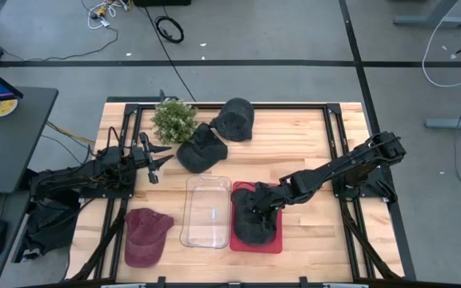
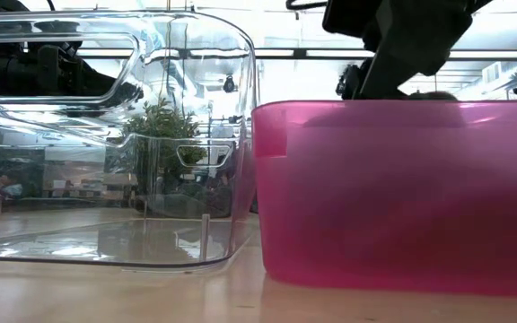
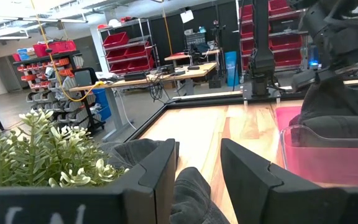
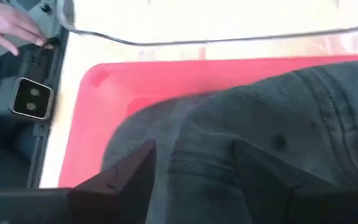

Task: Pick & Place hat
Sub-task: Put the top right black cap into the transparent bin

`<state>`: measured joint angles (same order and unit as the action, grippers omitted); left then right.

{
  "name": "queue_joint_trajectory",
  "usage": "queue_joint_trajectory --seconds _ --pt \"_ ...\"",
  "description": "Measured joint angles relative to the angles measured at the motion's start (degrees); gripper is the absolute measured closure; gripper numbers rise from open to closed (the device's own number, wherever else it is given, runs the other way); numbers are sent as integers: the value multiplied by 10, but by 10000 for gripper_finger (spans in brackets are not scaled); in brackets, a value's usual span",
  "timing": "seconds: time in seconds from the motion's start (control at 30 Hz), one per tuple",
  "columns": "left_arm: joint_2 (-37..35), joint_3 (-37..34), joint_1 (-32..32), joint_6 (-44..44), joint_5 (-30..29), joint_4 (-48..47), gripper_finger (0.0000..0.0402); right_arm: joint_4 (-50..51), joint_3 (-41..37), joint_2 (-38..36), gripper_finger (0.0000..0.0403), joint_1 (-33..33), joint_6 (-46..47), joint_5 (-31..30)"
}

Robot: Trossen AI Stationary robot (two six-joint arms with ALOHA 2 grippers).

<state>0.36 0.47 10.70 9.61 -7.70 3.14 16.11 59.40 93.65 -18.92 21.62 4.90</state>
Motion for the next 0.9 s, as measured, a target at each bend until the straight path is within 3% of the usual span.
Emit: queue_joint_trajectory --seconds 0.37,0.77,0.9 --pt "0 0 0 0 0 0 268 20 0 0 389 -10 -7 -1" --pt "0 0 0 0 0 0 268 34 0 -43 394 -12 -28 6" --pt "0 0 0 0 0 0 268 21 0 -71 395 -15 -47 -24"
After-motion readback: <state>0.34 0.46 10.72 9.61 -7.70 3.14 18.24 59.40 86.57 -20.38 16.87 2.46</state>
